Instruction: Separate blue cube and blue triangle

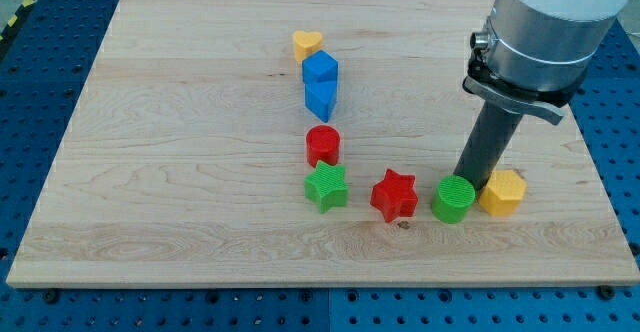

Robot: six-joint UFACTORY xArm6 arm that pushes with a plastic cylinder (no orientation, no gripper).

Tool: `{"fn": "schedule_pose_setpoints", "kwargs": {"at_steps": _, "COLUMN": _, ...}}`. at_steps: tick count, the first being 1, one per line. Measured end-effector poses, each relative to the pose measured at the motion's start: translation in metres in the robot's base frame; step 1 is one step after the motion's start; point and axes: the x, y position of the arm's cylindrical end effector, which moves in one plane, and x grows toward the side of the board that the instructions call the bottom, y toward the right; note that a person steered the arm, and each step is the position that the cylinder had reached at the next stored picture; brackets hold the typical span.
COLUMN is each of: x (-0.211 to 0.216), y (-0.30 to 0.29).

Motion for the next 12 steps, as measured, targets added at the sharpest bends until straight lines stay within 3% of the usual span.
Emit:
{"fn": "schedule_pose_setpoints", "kwargs": {"at_steps": 3, "x": -0.002, "y": 0.023}}
{"fn": "schedule_pose_setpoints", "kwargs": {"at_steps": 4, "x": -0.070, "y": 0.017}}
{"fn": "schedule_pose_setpoints", "kwargs": {"at_steps": 6, "x": -0.220, "y": -0.047}}
{"fn": "schedule_pose_setpoints", "kwargs": {"at_steps": 7, "x": -0.256, "y": -0.112}}
{"fn": "schedule_pose_setpoints", "kwargs": {"at_steps": 9, "x": -0.253, "y": -0.234}}
{"fn": "schedule_pose_setpoints", "kwargs": {"at_steps": 11, "x": -0.166, "y": -0.228}}
{"fn": "schedule_pose_setpoints", "kwargs": {"at_steps": 12, "x": -0.160, "y": -0.188}}
